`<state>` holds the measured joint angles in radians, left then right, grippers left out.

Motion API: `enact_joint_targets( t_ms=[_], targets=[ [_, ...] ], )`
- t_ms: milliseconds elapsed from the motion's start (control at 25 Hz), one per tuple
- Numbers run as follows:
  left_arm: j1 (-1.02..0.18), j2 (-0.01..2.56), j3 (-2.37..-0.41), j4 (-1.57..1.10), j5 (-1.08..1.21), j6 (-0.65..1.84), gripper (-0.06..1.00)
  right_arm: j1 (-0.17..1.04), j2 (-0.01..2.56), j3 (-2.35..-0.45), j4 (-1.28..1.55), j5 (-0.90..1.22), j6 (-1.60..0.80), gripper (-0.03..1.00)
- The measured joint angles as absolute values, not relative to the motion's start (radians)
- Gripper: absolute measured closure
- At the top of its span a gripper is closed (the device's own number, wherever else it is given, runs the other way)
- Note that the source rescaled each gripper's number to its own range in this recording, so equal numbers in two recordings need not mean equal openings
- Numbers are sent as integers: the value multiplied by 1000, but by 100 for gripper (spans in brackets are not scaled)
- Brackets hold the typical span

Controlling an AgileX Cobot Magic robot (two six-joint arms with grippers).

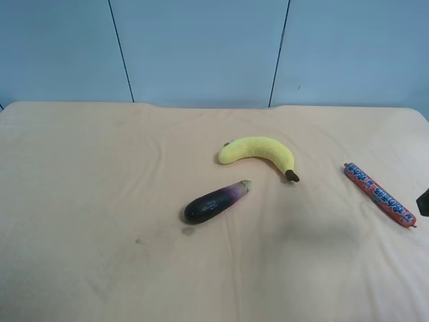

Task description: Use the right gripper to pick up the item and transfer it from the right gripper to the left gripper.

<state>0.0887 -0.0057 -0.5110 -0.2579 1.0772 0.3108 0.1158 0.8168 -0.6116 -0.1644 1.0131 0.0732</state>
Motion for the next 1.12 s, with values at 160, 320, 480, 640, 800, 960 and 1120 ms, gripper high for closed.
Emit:
enact_joint_targets(
  t_ms=[160,320,480,640,800,960,1120],
  targets=[
    [89,-6,-511,-258,1077,311,-5,116,914,-615,-234,1010,98,-3],
    [89,-6,-511,-258,1077,311,-5,112,1006,-615,-265,972,100,-3],
    [89,-6,-511,-257,1077,311,-5,110,1087,-615,-304,936,101,-3],
    [89,-6,-511,-257,1077,311,-5,97,1144,-615,-340,920,77,-3],
    [89,-6,-511,-257,1077,311,-5,27,1162,-615,-330,824,-15,-3],
    [89,-6,-511,-257,1077,311,-5,-31,1174,-615,-306,764,-132,-3],
    [89,-6,-511,-257,1077,311,-5,-55,1217,-615,-301,750,-245,-3]
  ],
)
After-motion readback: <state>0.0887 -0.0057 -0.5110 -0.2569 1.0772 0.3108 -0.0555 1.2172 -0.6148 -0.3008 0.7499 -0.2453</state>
